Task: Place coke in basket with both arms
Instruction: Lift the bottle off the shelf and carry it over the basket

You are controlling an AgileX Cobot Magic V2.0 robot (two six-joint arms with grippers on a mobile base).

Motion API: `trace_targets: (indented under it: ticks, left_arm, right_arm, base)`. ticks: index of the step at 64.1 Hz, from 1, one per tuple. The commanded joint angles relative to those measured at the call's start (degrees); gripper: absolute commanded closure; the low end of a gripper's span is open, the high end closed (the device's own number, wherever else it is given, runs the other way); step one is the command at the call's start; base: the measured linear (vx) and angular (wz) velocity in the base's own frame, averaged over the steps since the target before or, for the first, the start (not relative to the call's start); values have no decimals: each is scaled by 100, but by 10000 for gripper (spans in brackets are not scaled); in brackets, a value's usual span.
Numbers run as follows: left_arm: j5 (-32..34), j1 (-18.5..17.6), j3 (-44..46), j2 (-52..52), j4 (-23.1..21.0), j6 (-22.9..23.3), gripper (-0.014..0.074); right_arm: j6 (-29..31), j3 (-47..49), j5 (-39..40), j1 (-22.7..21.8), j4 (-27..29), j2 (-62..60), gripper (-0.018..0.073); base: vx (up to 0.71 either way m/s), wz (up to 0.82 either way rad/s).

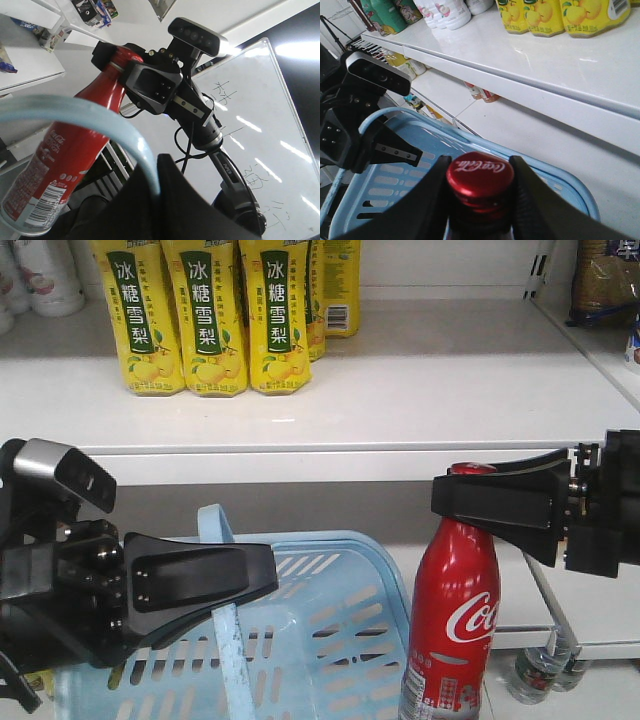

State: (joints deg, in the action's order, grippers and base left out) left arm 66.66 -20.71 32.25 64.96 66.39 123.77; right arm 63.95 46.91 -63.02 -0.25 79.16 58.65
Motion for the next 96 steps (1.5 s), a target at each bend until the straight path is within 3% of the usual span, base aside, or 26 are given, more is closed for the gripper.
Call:
trace_targets:
  ticks: [1,9,19,33,42,55,65,84,89,96]
  left_arm:
    - [927,-42,191,-127,-472,12,603]
    - [927,-42,191,-127,-472,12,603]
    - [927,-42,191,-127,-472,12,603]
    - [919,-42,191,-126,-461,12,603]
    - [912,-42,191,-126,-474,12,603]
    - [918,-42,191,-126,-474,12,603]
    - [918,-42,191,-126,-474,12,603]
    - [918,-42,191,-126,-474,12,603]
    - [918,-42,191,-126,-474,12,603]
    - [918,-42,191,-126,-474,12,603]
  right_arm:
    - [132,160,69,-8,706,-39,564]
    - [234,160,128,330,805,95,564]
    - [580,180,1501,1207,661,152,564]
    - [801,180,2314,2318,336,507,564]
    - [795,170,2834,2733,31,746,564]
    - [527,163,2842,2843,-441,1022,550]
    - [360,163,2811,2843,-891,1036,472]
    - [368,163,2735,2843,-968,1036,94]
    - [368,163,2735,2836,-982,1036,33]
    - [362,163,2720,2836,-1010,959,25]
  base:
    - [0,0]
    - [0,0]
    - [0,0]
    - [0,0]
    - [0,0]
    - [0,0]
    - [0,0]
    - [0,0]
    - [0,0]
    - [0,0]
